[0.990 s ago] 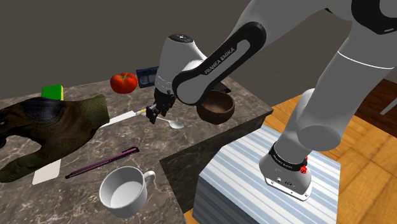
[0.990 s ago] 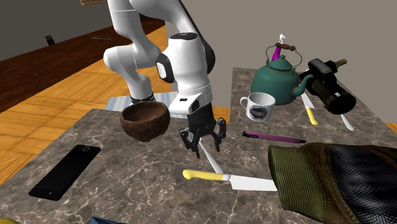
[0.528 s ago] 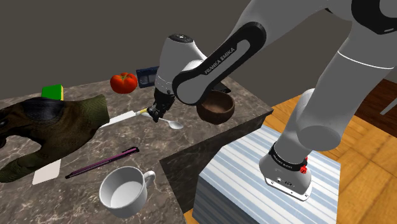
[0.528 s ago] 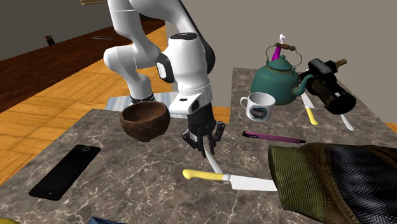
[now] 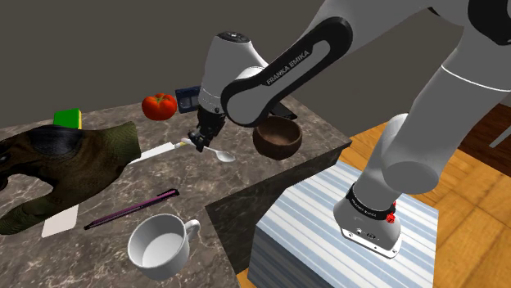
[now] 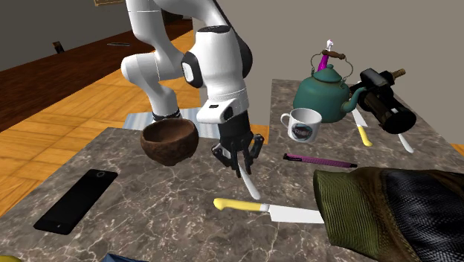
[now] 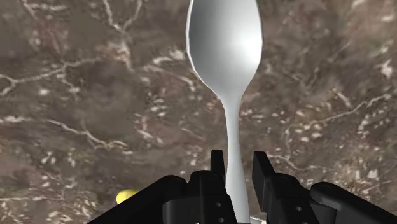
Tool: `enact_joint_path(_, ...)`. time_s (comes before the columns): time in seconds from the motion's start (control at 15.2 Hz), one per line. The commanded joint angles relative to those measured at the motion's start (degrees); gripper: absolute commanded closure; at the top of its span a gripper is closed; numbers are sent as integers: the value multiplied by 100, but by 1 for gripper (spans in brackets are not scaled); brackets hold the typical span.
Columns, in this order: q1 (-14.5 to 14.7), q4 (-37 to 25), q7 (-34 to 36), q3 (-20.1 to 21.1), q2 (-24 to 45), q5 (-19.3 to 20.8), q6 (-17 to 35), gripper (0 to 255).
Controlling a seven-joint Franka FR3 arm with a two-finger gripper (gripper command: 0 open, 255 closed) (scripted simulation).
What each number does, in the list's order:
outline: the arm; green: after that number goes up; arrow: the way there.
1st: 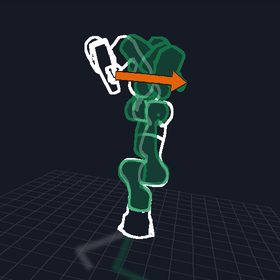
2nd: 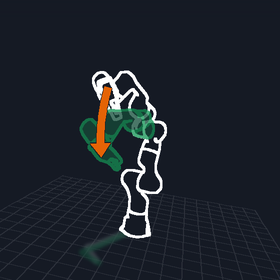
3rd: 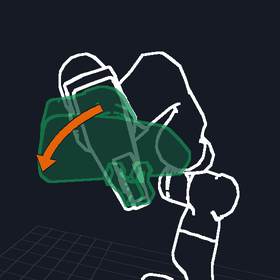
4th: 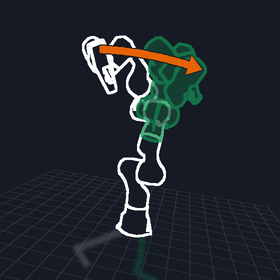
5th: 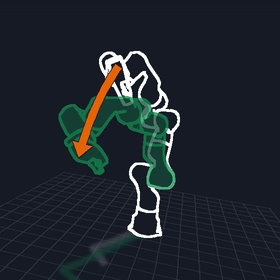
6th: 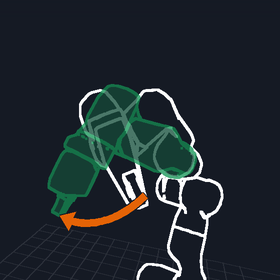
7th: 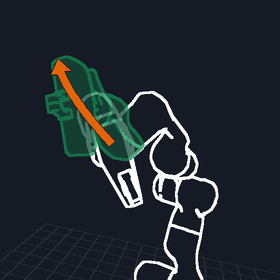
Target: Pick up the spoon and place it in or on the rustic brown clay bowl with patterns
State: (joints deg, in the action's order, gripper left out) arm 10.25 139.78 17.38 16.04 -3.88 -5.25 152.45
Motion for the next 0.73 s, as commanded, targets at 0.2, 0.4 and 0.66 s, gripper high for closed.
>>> enact_joint_path(0.2, 5, -173, -61, -28, -282, -86, -452, 255)
enact_joint_path(0.4, 8, -278, -79, -44, -427, -118, -700, 255)
enact_joint_path(0.66, 11, -435, -95, -66, -602, -149, -1028, 255)
